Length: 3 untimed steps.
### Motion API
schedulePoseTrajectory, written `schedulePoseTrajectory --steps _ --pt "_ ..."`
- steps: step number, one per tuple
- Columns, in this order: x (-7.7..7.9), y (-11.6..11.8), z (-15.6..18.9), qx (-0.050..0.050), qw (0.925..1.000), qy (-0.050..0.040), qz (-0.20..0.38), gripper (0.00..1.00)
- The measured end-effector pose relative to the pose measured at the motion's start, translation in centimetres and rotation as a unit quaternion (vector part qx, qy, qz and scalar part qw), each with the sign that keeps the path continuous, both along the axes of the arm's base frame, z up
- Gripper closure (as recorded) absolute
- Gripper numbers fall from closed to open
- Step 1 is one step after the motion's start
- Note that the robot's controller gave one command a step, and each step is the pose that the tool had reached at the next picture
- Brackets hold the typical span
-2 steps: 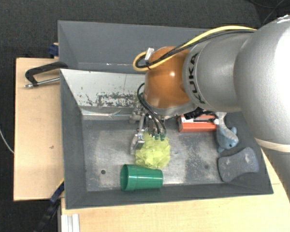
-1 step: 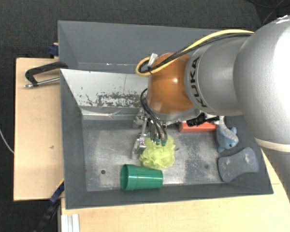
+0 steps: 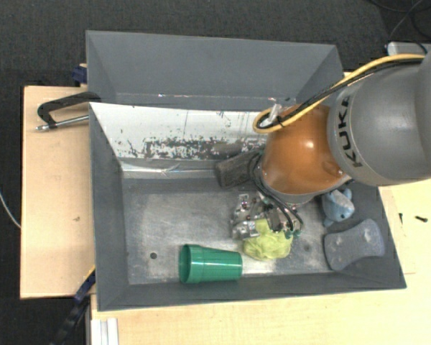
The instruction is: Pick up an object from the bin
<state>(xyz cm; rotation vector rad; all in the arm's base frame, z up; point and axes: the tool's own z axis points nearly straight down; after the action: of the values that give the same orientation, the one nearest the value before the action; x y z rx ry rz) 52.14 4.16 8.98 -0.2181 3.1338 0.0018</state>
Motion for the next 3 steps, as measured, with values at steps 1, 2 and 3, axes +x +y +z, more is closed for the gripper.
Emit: schedulePoseTrajectory --steps 1,2,3 --pt "0.0 0.0 0.0 0.000 1.0000 0.0000 0.000 1.00" --pt "0.1 0.9 -0.2 -0.001 0.9997 -0.0011 0.023 1.00" --pt "-1.2 0.6 12.7 0.000 0.9985 -0.0002 0.055 0.00"
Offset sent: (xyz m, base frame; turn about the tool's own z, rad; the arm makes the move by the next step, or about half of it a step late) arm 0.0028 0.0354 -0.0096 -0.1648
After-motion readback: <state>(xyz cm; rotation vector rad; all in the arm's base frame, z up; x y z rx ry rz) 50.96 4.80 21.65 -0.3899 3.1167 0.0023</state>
